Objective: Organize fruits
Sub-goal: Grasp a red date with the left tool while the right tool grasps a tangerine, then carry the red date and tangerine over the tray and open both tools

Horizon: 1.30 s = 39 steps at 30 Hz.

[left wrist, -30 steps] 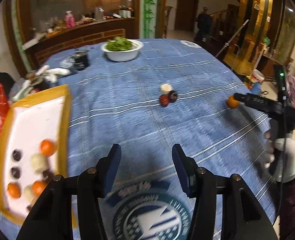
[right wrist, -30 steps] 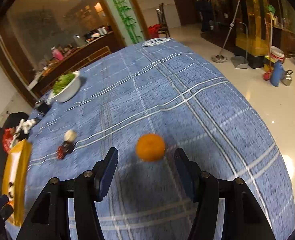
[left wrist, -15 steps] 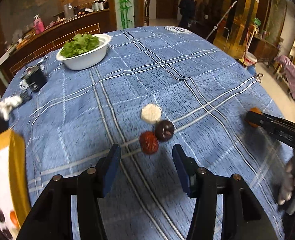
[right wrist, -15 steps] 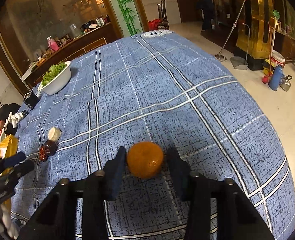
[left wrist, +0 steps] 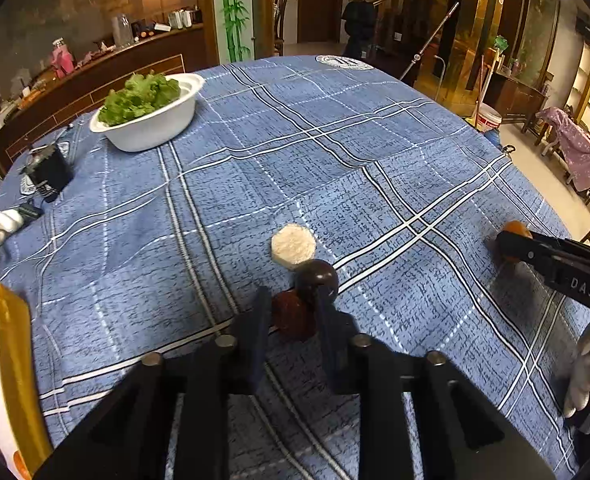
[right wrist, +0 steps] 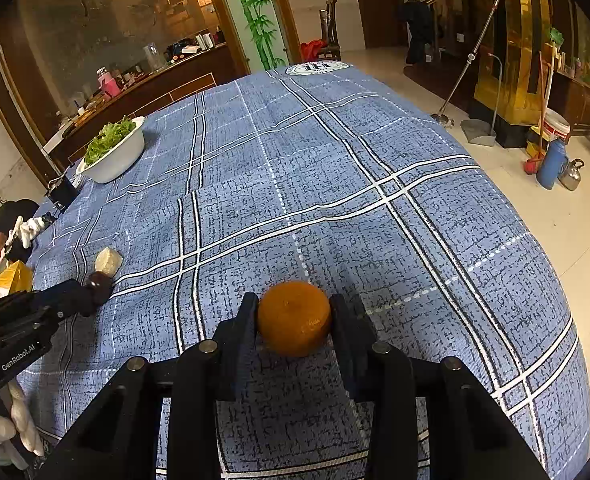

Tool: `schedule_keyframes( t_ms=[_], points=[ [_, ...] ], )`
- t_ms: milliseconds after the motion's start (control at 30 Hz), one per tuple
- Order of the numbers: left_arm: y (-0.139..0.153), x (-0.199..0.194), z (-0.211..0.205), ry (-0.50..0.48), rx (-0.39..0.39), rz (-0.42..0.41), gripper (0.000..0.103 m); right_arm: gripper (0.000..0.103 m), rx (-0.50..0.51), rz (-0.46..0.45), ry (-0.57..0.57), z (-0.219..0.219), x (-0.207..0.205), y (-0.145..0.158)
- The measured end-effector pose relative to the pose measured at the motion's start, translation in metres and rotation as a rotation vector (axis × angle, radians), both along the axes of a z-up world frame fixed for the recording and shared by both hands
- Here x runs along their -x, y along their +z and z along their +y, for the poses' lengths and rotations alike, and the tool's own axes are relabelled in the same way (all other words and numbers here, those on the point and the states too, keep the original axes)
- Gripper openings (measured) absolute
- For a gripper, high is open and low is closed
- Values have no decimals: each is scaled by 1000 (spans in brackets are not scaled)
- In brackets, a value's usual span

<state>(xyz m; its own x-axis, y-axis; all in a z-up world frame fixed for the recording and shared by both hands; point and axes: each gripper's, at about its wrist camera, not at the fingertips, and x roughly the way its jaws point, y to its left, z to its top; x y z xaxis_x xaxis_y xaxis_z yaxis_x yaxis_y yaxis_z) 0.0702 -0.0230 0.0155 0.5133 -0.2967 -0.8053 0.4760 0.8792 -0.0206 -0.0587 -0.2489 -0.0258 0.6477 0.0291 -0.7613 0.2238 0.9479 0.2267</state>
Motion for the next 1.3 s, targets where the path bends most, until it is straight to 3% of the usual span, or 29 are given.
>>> schedule_keyframes(
  t_ms=[33,267,400,467,533,567,767,800,833,867,1033,1300],
  points=[
    [3,2,3,6,11,1,0,38,-9,-3,-1,-1,1,0],
    [34,23,46,87,118,-12,0,38,-92,-25,-15,-10,8,-2],
    [34,26,51,92,112,3,1,38,-119,-35,-23,-13,12,-1],
    [29,26,43,78,85,7,16,38,-136,-38,-19,-13,14,0],
    [22,25,33,52,73,7,44,38,-135,-46,-12,-11,15,2],
    [19,25,23,31,56,-8,45,38,-132,-50,-6,-9,15,3],
    [-1,16,-8,-24,-64,-20,45,38,-118,-58,19,-3,12,6],
    [-5,14,-9,-28,-73,-14,43,38,-117,-60,22,-2,12,7],
    [-8,13,-10,-30,-85,-11,28,38,-114,-62,24,-2,11,7],
    [-11,13,-10,-27,-94,-9,26,38,-111,-63,24,-2,11,8],
    [-3,15,6,9,-35,-21,26,38,-100,-59,36,2,8,7],
    [51,54,79,140,127,-92,26,38,-105,-120,77,10,16,13]
  ],
)
